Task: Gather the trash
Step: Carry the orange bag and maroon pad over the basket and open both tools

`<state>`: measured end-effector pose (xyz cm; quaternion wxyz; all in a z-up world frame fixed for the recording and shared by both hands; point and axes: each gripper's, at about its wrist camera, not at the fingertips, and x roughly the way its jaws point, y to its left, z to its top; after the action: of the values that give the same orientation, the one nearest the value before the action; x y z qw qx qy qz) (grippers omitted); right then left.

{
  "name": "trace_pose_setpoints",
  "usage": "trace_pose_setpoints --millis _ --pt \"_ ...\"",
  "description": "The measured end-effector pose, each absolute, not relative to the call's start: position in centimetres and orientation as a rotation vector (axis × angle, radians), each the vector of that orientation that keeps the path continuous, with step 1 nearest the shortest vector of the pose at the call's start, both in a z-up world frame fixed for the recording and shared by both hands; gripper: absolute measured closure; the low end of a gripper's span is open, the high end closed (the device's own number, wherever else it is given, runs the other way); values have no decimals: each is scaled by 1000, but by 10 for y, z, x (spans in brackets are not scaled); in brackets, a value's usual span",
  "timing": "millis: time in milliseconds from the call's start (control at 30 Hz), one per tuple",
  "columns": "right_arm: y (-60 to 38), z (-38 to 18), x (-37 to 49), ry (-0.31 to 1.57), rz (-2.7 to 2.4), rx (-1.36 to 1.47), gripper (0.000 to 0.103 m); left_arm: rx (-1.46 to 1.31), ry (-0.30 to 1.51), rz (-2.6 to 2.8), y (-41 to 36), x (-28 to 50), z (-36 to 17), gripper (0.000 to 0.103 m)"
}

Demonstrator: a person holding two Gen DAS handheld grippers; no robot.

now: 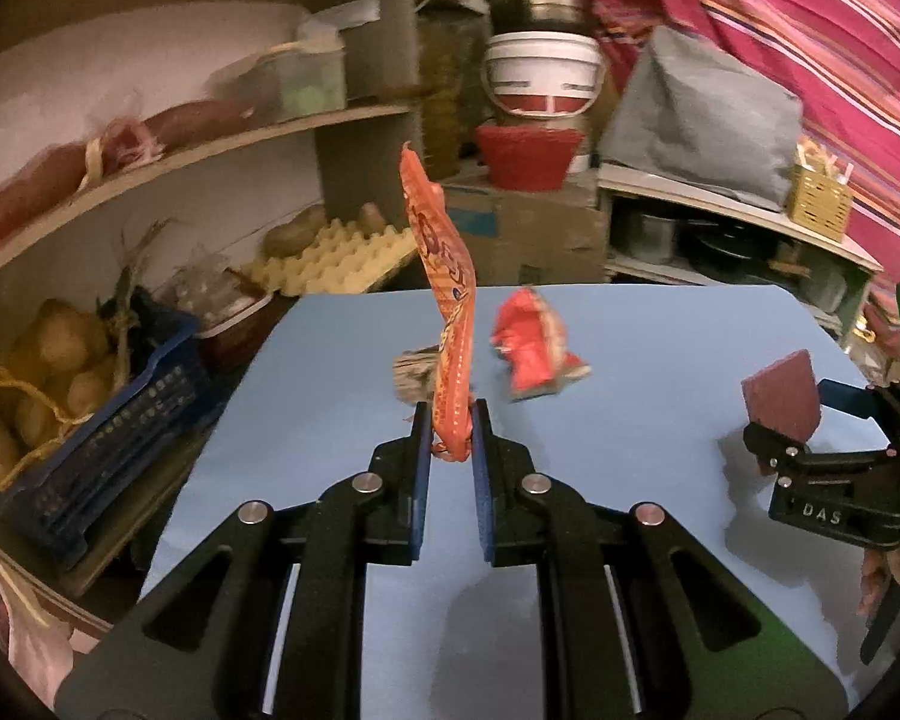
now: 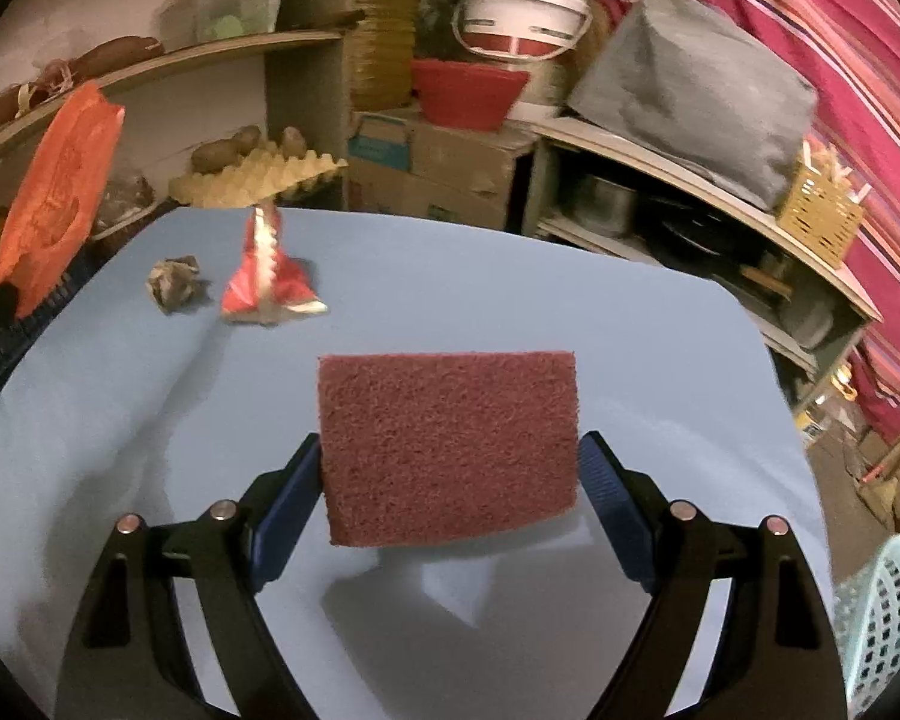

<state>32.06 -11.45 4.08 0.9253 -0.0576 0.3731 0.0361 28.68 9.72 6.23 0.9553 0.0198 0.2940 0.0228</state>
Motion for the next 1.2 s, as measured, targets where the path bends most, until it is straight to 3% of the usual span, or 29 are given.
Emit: trace_pose_setpoints --millis 600,1200 --pt "-275 51 242 765 -55 -30 20 87 639 -73 -46 251 45 91" --pt "-476 68 167 722 -294 87 20 158 621 -365 -247 219 56 91"
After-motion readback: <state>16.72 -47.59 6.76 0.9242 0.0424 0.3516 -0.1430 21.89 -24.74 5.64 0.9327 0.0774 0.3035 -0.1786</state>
